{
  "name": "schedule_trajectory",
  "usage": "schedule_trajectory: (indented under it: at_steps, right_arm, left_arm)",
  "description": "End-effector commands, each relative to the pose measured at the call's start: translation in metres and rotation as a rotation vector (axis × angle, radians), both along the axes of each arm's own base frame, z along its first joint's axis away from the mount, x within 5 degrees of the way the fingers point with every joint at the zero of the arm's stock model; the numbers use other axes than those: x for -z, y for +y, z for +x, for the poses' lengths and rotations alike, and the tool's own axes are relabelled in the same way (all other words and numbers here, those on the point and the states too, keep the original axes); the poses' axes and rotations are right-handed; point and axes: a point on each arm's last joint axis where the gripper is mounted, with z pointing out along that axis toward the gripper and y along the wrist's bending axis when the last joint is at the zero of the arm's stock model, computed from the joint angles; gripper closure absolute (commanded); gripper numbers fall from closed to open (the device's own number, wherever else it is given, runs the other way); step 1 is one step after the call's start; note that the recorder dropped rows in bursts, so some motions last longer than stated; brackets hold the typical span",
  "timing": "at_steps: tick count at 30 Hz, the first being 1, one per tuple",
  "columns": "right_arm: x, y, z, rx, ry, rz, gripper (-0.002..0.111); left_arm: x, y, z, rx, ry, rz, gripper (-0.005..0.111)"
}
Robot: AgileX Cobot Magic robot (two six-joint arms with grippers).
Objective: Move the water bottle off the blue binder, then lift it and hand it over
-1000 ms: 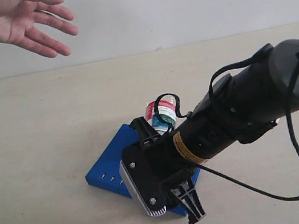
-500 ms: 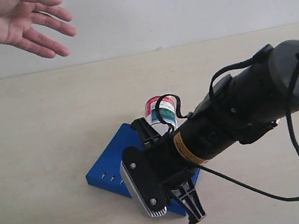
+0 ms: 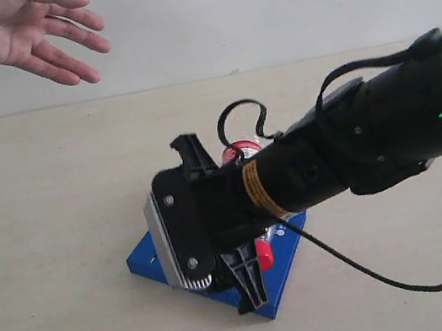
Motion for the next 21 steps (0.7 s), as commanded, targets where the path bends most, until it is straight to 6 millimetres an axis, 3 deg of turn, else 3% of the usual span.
schedule_trajectory:
  at_steps: [1,3,5,8,14,18,21]
  right_arm:
    - [-0.024,-0.023,0.002,0.216,-0.03,0.009,0.039]
    - [-0.009,-0.048,0.009,0.317,-0.106,-0.132,0.039]
    - [0.008,-0.069,0.008,0.304,-0.189,-0.281,0.039]
    - [0.02,-0.075,-0.004,0.266,-0.133,-0.298,0.039]
    - [0.013,-0.069,-0.013,0.217,-0.069,-0.217,0.039]
    - [-0.01,-0.068,-0.003,0.403,-0.042,-0.098,0.039]
    - [-0.034,-0.079,0.012,0.669,-0.057,-0.045,0.039]
  left_arm:
    - [0.001,0.0,0.001,0.0,0.001,0.006,0.102]
    - [0.001,0.0,0.001,0.0,0.001,0.006,0.102]
    - [0.001,0.0,0.001,0.0,0.001,0.006,0.102]
    - [0.001,0.0,0.001,0.0,0.001,0.006,0.102]
    - [0.001,0.0,0.001,0.0,0.001,0.006,0.102]
    - [0.001,0.0,0.001,0.0,0.001,0.006,0.102]
    - [0.001,0.0,0.001,0.0,0.001,0.006,0.102]
